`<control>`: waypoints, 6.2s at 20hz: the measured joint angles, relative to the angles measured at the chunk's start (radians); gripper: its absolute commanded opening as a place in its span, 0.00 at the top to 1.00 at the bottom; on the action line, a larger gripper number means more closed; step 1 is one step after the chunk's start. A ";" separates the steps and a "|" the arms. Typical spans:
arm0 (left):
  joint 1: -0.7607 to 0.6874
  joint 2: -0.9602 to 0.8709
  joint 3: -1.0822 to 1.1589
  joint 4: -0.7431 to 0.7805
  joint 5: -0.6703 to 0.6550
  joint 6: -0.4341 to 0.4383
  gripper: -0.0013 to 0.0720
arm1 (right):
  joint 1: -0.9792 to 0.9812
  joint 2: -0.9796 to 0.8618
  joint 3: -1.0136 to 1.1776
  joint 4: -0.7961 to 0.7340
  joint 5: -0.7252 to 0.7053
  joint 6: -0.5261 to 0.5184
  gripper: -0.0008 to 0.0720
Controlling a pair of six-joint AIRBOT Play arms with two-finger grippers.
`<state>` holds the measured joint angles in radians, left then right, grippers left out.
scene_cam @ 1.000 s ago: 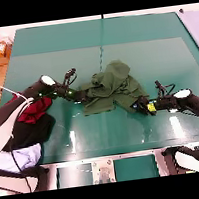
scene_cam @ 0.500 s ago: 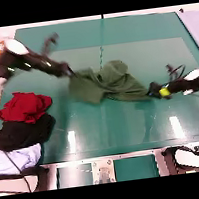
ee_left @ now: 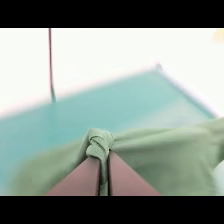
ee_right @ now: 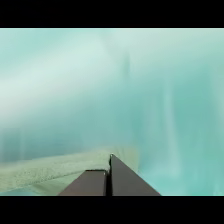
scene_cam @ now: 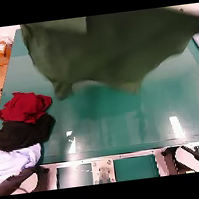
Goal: Fold the shirts.
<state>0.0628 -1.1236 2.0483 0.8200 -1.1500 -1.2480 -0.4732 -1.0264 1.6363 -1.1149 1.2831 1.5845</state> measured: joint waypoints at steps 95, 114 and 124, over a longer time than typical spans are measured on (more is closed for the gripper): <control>-0.091 0.016 -0.810 0.092 -0.068 -0.021 0.95 | -0.320 -0.056 -0.661 0.509 0.092 -0.228 0.96; -0.092 0.136 -0.242 0.226 -0.053 -0.166 0.95 | -0.252 0.128 -0.049 0.468 -0.084 -0.093 0.96; -0.093 -0.454 -0.502 0.126 0.180 -0.111 0.95 | -0.025 -0.503 -0.269 0.473 -0.341 -0.300 0.96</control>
<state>-0.0299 -1.5772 1.5463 0.9455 -0.9703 -1.3590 -0.4980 -1.5291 1.3674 -0.6415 0.9417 1.2842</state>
